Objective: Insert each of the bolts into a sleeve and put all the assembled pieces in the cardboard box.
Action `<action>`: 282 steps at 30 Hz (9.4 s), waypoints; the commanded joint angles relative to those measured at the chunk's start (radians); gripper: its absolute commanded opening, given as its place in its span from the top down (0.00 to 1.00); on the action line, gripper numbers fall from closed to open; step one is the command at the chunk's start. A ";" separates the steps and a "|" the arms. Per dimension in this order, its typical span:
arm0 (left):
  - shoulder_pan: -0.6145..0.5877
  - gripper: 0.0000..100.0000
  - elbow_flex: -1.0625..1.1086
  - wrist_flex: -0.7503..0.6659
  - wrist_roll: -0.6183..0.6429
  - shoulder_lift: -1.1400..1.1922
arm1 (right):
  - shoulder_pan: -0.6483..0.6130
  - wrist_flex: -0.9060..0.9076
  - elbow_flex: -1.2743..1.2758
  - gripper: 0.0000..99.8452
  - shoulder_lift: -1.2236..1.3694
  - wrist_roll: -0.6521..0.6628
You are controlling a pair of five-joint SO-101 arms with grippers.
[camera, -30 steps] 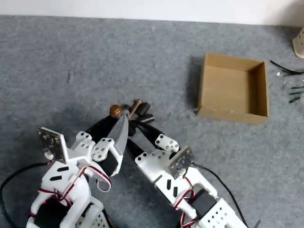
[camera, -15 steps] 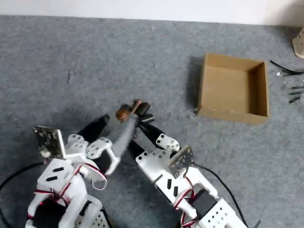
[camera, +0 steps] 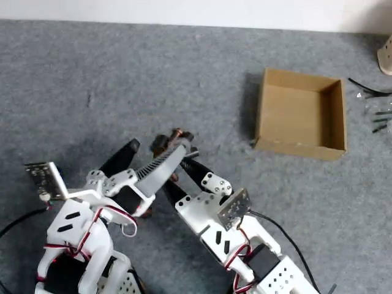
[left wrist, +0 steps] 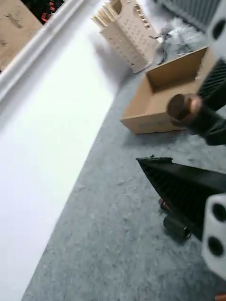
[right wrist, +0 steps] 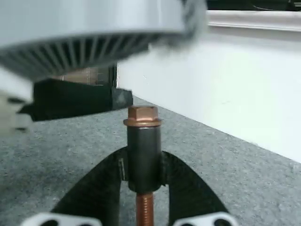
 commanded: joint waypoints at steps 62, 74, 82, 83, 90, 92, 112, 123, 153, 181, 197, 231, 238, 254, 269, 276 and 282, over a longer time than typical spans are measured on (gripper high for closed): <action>-0.162 0.99 0.481 -0.390 -0.250 0.001 | 0.952 0.068 -1.150 0.79 1.755 -0.448; -0.162 0.99 0.481 -0.391 -0.250 0.001 | 0.826 0.176 -0.990 0.70 1.445 -0.448; -0.166 0.99 0.481 -0.391 -0.250 0.001 | 0.484 0.194 -0.677 0.70 1.073 -0.443; -0.166 0.99 0.481 -0.391 -0.250 0.001 | 0.441 0.194 -0.654 0.70 1.053 -0.425; -0.170 0.99 0.481 -0.391 -0.250 0.001 | 0.242 0.194 -0.611 0.70 1.142 -0.256; -0.170 0.99 0.481 -0.391 -0.250 0.001 | 0.234 0.186 -0.615 0.70 1.196 -0.256; -0.170 0.99 0.481 -0.391 -0.250 -0.001 | 0.148 0.159 -0.911 0.70 1.716 -0.503; -0.168 0.99 0.481 -0.391 -0.250 -0.001 | 0.163 0.159 -0.911 0.72 1.736 -0.503; -0.170 0.99 0.481 -0.388 -0.250 -0.001 | 0.285 0.208 -0.858 1.00 1.529 -0.466; -0.165 0.99 0.481 -0.390 -0.250 -0.001 | 0.527 0.837 -0.750 0.96 1.124 0.408; -0.165 0.99 0.481 -0.390 -0.250 -0.001 | 0.519 0.975 -0.750 0.72 1.124 -0.588; -0.163 0.99 0.481 -0.391 -0.250 -0.001 | 0.541 0.673 -0.773 0.72 1.547 -0.787; -0.163 0.99 0.481 -0.391 -0.250 -0.001 | 0.541 0.673 -0.780 0.72 1.549 -0.789; -0.163 0.99 0.481 -0.390 -0.250 -0.001 | 0.544 0.802 -0.780 0.99 1.422 -0.491; -0.163 0.99 0.481 -0.388 -0.250 -0.001 | 0.619 0.937 -0.753 1.00 0.898 -0.333; -0.163 0.99 0.481 -0.388 -0.250 -0.001 | 0.634 1.009 -0.753 1.00 0.889 -0.282; -0.163 0.99 0.481 -0.388 -0.250 -0.001 | 0.664 0.920 -0.693 1.00 0.889 -0.270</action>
